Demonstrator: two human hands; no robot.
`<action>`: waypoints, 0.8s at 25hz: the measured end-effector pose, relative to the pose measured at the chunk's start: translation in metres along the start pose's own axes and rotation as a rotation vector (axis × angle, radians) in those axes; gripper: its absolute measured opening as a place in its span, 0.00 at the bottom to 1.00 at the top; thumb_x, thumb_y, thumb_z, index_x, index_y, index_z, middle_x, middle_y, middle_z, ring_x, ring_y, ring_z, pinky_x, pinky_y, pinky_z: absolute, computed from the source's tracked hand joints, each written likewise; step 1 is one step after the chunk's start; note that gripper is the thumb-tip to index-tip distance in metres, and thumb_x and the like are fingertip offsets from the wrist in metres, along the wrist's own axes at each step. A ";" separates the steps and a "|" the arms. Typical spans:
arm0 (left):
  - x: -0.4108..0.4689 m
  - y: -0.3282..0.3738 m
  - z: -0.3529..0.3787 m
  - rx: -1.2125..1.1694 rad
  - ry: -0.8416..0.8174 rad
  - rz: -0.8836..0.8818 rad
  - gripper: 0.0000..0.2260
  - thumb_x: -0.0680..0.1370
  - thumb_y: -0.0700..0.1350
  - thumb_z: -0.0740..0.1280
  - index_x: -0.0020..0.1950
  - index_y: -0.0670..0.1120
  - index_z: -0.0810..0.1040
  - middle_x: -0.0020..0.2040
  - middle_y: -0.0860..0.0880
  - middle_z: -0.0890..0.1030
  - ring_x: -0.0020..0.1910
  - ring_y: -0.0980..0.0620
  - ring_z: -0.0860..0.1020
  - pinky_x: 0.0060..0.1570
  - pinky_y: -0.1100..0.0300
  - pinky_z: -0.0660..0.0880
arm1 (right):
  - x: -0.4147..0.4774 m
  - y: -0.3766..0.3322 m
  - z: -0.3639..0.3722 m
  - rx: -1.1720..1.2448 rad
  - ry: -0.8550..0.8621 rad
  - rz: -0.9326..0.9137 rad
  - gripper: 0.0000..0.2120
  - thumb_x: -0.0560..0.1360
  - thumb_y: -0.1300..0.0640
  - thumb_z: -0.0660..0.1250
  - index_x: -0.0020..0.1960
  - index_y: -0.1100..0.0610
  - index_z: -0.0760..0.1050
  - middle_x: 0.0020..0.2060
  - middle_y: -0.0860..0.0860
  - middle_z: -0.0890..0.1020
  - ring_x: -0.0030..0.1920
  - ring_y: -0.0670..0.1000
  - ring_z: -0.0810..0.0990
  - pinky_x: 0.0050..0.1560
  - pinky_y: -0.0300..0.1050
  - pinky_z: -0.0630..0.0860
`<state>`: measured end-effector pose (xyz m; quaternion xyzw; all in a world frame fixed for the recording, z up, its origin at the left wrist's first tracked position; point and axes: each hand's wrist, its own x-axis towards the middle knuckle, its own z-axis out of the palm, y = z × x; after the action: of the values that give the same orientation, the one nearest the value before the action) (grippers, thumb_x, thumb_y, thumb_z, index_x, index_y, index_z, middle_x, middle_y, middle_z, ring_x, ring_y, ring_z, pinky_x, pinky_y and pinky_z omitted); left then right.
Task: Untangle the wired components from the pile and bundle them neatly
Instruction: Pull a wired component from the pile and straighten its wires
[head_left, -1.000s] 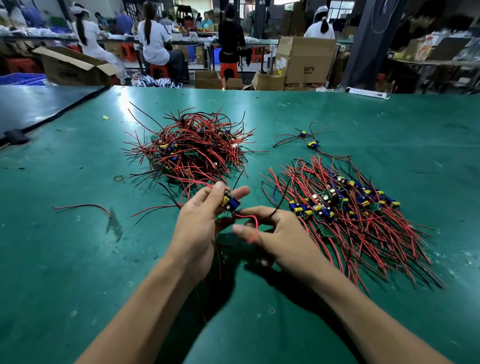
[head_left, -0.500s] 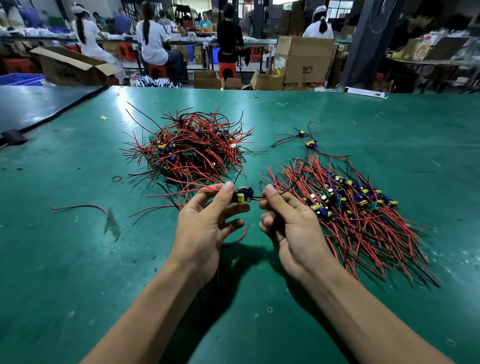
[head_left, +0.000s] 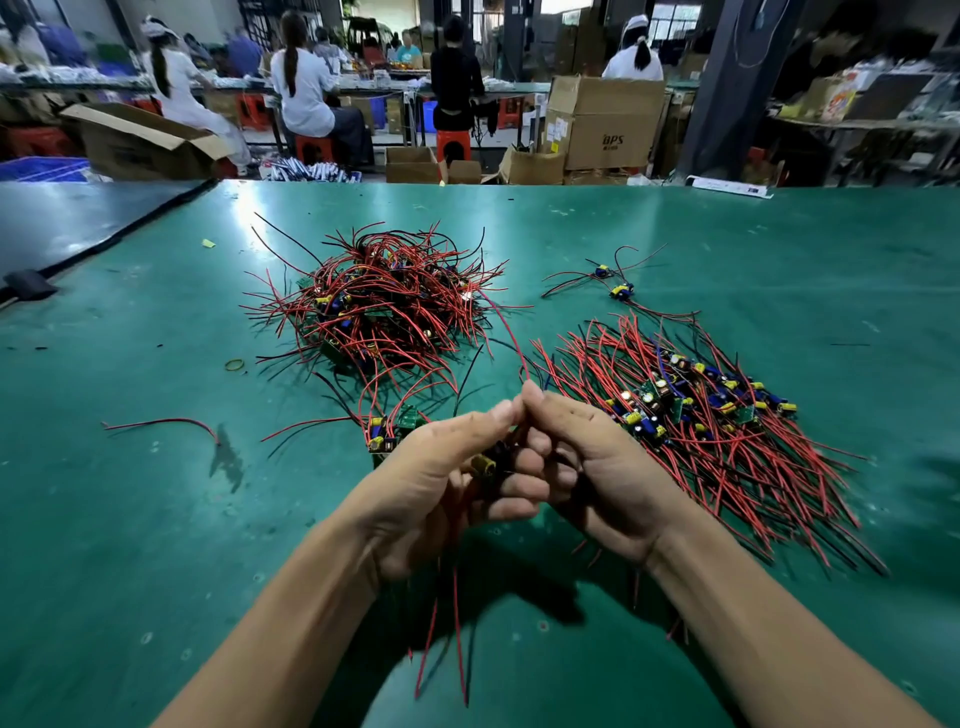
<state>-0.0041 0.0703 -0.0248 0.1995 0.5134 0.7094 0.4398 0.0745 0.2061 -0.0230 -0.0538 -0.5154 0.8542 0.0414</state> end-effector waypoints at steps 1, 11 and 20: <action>-0.002 0.000 0.000 0.007 0.012 0.016 0.12 0.69 0.54 0.73 0.42 0.45 0.85 0.37 0.46 0.83 0.33 0.52 0.82 0.33 0.62 0.79 | 0.001 0.001 0.000 -0.047 0.039 -0.031 0.12 0.73 0.47 0.69 0.35 0.53 0.81 0.26 0.47 0.74 0.22 0.42 0.67 0.26 0.34 0.61; -0.005 -0.006 0.007 0.267 0.308 0.104 0.06 0.75 0.37 0.70 0.38 0.41 0.82 0.37 0.39 0.84 0.32 0.44 0.83 0.32 0.55 0.80 | 0.003 0.014 -0.004 -0.678 0.306 -0.217 0.15 0.79 0.46 0.68 0.42 0.56 0.83 0.25 0.45 0.77 0.24 0.41 0.70 0.28 0.32 0.66; -0.003 -0.009 0.010 0.168 0.287 0.059 0.05 0.76 0.37 0.68 0.41 0.39 0.82 0.37 0.37 0.83 0.31 0.44 0.82 0.32 0.56 0.81 | 0.007 0.020 0.001 -0.124 0.284 -0.035 0.12 0.81 0.56 0.64 0.44 0.55 0.85 0.28 0.52 0.70 0.21 0.44 0.66 0.22 0.36 0.68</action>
<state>0.0087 0.0742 -0.0284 0.1472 0.6223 0.6977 0.3229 0.0668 0.1967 -0.0407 -0.1674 -0.5569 0.8038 0.1255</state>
